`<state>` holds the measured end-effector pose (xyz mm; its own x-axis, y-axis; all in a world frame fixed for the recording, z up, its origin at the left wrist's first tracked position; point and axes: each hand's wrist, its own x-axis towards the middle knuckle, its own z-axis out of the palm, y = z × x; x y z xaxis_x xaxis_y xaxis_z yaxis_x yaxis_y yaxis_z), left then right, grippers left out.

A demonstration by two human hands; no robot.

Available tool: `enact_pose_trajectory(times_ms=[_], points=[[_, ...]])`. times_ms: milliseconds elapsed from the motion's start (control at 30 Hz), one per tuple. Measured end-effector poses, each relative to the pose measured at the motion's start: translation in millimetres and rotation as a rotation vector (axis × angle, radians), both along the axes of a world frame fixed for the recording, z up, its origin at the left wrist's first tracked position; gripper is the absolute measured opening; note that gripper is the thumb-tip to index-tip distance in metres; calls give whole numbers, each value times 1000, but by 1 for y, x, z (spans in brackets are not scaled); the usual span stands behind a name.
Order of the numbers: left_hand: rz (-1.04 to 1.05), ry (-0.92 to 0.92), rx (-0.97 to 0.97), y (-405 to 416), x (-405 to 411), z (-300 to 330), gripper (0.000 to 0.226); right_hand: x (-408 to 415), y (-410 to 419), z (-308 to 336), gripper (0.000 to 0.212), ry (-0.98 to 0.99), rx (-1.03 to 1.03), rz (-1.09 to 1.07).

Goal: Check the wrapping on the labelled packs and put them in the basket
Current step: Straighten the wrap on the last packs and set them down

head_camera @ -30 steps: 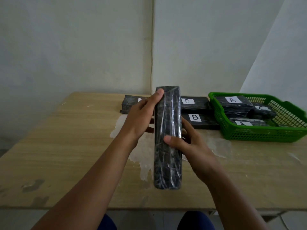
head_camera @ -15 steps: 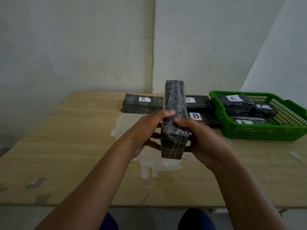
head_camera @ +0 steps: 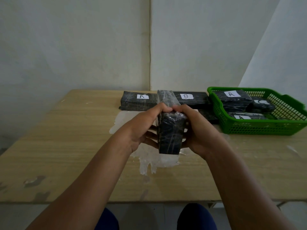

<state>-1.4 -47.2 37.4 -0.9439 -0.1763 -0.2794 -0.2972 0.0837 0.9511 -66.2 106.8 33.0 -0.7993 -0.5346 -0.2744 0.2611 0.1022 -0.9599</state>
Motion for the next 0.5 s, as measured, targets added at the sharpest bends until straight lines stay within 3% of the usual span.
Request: enact_pose_trajectory(times_ms=[100,233,500], points=[[13,8,-11,-2,-2,0,51,3,0,-7,60,184,-47,-67],[-13,56,-43,-3,-1,4,62,5,10,-11,77,403,-106,78],[-101,446,-161,1,2,-9,79,-9,32,-6,75,482,-339,54]])
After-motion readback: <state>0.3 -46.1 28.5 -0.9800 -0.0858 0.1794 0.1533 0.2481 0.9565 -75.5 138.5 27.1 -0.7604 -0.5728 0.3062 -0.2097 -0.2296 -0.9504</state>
